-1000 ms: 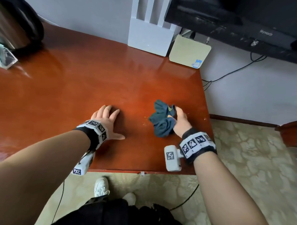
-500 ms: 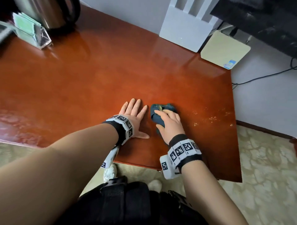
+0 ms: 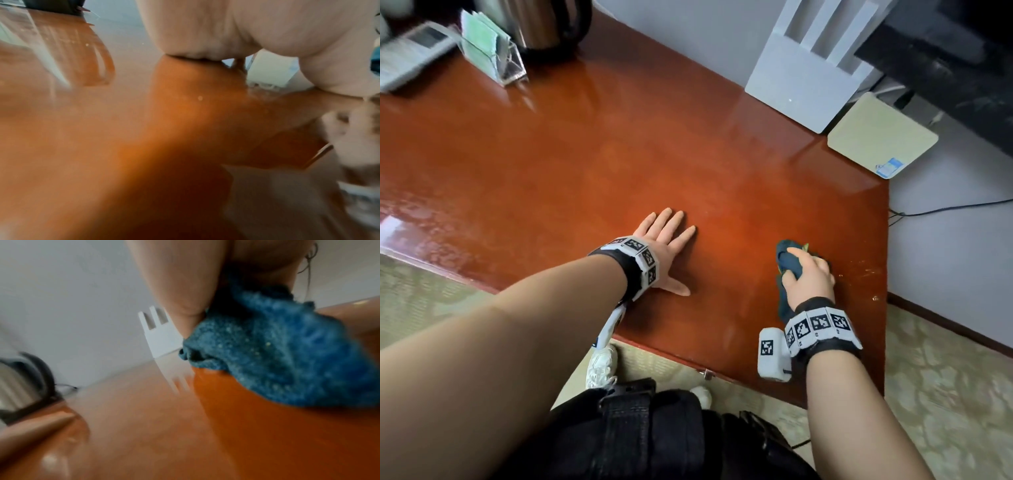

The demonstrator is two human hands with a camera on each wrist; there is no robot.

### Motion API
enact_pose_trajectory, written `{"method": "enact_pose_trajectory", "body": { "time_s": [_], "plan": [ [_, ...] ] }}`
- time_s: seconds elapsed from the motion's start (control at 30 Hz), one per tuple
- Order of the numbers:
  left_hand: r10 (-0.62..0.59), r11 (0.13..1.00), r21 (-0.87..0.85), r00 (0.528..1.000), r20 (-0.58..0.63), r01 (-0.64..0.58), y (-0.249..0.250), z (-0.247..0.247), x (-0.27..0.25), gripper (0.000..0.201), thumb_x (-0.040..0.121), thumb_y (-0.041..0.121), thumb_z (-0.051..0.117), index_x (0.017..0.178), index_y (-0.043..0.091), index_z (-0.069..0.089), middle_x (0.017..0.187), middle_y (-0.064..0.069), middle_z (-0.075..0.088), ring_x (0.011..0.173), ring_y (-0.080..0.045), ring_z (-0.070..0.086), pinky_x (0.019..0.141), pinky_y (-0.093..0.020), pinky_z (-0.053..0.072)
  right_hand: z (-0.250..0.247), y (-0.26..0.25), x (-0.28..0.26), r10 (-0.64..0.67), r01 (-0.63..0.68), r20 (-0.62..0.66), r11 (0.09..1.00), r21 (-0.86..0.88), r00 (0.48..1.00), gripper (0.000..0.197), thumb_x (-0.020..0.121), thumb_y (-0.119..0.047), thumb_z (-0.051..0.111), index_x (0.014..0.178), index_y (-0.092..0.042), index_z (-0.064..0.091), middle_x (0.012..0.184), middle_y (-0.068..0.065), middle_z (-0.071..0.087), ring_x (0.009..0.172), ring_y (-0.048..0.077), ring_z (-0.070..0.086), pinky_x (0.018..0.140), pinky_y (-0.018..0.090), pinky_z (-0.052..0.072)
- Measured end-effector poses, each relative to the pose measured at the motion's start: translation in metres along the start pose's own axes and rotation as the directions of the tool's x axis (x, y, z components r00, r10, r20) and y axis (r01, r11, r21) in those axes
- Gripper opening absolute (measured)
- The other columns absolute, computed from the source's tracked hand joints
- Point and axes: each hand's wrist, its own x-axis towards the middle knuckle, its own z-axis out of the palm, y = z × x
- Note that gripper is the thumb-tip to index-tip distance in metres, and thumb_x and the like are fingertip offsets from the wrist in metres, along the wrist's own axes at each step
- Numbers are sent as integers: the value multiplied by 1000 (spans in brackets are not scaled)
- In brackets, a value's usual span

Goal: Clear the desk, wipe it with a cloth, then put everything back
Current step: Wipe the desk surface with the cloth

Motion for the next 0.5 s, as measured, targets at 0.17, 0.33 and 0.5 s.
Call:
{"method": "enact_pose_trajectory", "body": {
  "time_s": [0.17,0.33,0.5],
  "plan": [
    [-41,999,-36,999,-33,39,1,0,-3,130,65,82,52,148,13,-20,156,-5,-23,144,-21,-21,117,-36,-12,16,-54,-21,-431,434,114,901,2,895,44,92,-15,51,134,-28,47,140,2,37,129,25,31,105,31,31],
    [-67,997,-36,998,14,68,2,-4,-1,132,64,81,54,147,10,-21,155,-5,-27,144,-20,-23,117,-35,-13,46,-43,-32,-481,510,227,855,-91,847,40,91,-18,52,127,-36,54,140,-2,39,129,25,29,107,30,29],
    [-64,997,-30,998,21,65,3,-5,-1,132,65,82,53,147,10,-22,154,-4,-28,143,-20,-24,117,-35,-13,10,17,3,-149,157,74,980,-122,986,40,93,-18,50,130,-31,51,143,5,37,126,32,32,105,36,31]
  ]
}}
